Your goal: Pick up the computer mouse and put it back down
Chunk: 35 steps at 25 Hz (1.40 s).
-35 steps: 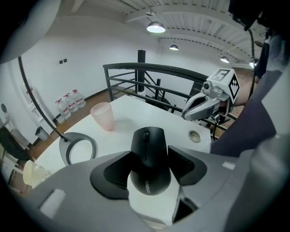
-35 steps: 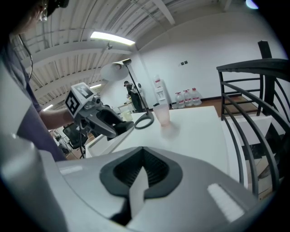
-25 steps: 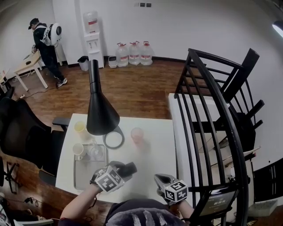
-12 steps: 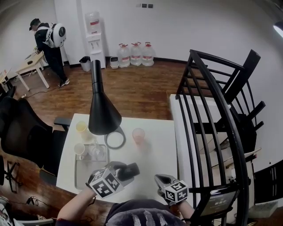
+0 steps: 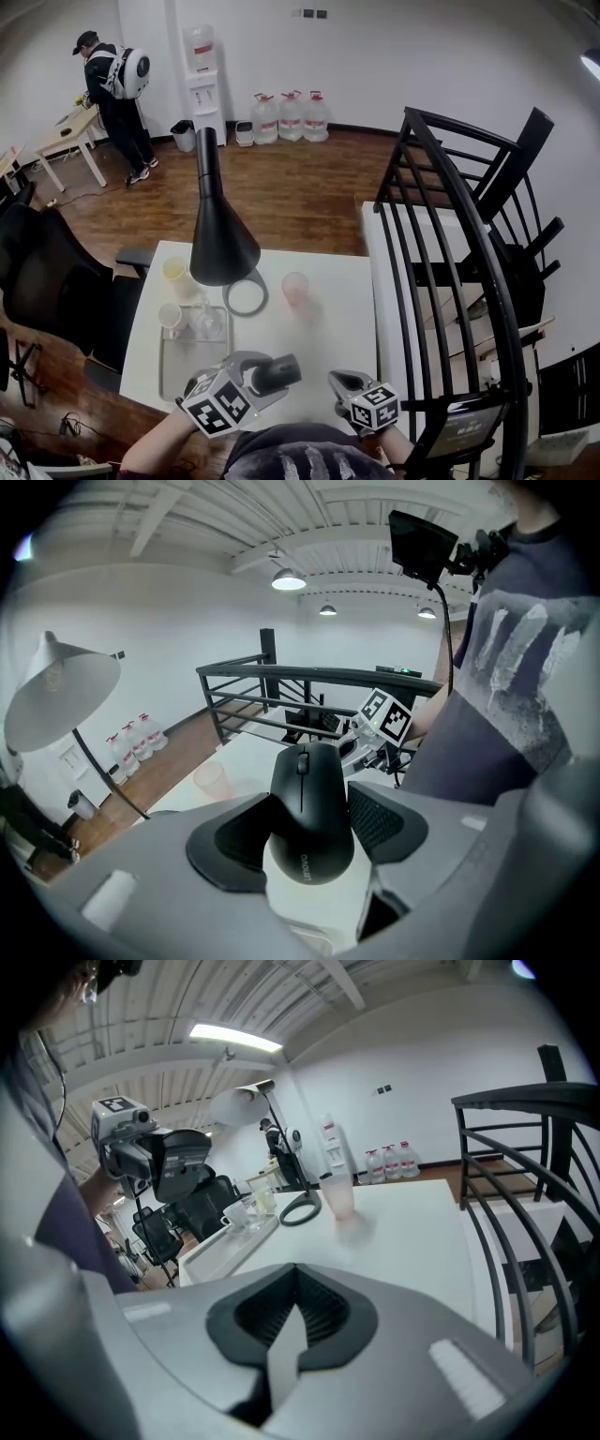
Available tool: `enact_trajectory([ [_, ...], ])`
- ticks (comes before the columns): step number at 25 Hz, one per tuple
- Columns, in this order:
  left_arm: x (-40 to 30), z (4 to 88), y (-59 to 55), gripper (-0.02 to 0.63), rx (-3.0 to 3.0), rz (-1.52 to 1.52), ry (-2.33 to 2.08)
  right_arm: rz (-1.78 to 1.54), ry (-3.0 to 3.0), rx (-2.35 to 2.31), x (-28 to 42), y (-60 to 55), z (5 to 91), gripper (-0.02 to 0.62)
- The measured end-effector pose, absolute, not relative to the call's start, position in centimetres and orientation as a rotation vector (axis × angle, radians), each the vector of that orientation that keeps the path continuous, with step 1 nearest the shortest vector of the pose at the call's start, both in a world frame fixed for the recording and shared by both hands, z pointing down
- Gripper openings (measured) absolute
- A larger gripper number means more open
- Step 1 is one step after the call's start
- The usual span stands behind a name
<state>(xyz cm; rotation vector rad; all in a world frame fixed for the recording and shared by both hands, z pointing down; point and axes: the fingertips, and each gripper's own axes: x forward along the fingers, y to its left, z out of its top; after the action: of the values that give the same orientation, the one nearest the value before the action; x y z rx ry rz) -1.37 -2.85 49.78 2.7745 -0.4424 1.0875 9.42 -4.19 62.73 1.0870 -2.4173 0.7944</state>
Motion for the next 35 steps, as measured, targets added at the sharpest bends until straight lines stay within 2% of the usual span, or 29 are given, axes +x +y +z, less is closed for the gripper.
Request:
enact_trajectory([
  [20, -1.4, 47.3, -2.5, 0.278, 2.842, 0.942, -0.518, 0.792, -2.42, 1.07, 9.3, -4.0, 62.9, 0.003],
  [35, -2.3, 47.5, -3.2, 0.278, 2.797, 0.969, -0.574, 0.803, -2.426, 1.067, 9.0, -3.9, 63.0, 0.002],
])
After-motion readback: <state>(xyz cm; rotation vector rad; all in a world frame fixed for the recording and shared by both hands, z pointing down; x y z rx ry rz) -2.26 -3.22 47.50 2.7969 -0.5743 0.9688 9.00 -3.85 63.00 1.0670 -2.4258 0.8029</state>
